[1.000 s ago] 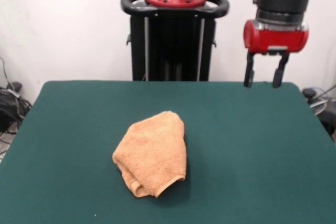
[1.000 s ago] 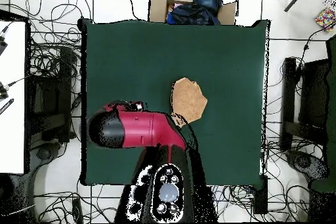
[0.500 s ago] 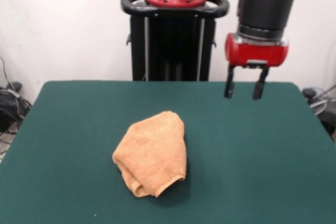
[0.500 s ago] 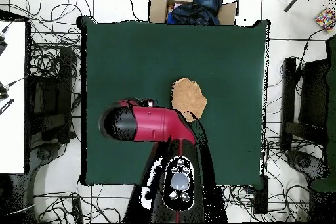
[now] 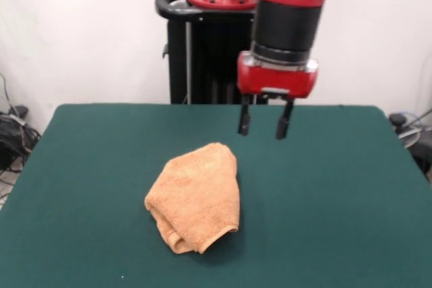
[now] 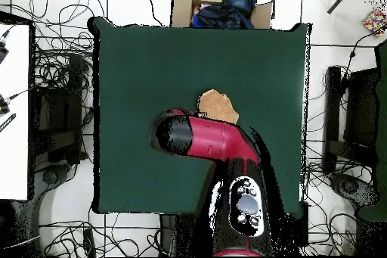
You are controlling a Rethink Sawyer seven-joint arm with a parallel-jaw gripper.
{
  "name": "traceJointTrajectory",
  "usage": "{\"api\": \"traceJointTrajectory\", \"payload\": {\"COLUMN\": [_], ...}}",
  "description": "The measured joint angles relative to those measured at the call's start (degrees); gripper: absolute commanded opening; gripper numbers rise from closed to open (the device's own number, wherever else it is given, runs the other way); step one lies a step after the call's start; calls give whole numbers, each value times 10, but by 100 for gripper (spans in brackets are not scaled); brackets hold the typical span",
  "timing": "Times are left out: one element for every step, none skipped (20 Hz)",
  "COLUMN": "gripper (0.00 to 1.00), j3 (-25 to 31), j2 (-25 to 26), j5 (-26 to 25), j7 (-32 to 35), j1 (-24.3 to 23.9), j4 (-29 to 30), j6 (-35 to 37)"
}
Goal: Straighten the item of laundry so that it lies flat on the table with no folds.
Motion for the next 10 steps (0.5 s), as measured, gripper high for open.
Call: {"api": "traceJointTrajectory", "payload": {"gripper": [100, 100, 100, 100, 100, 100, 100, 100, 100, 100], "j3": [0, 0, 0, 0, 0, 1, 1, 1, 2, 2], "j2": [4, 6, 8, 11, 14, 17, 20, 24, 27, 31], "j5": [0, 0, 0, 0, 0, 0, 0, 0, 0, 0], "j7": [0, 0, 0, 0, 0, 0, 0, 0, 0, 0], "j1": [-8, -11, -15, -21, -26, -30, -33, -37, -39, -41], "j4": [-6, -9, -13, -18, -22, -25, -27, -30, -32, -34], "j6": [0, 0, 0, 0, -1, -2, -4, -8, -12, -17]}}
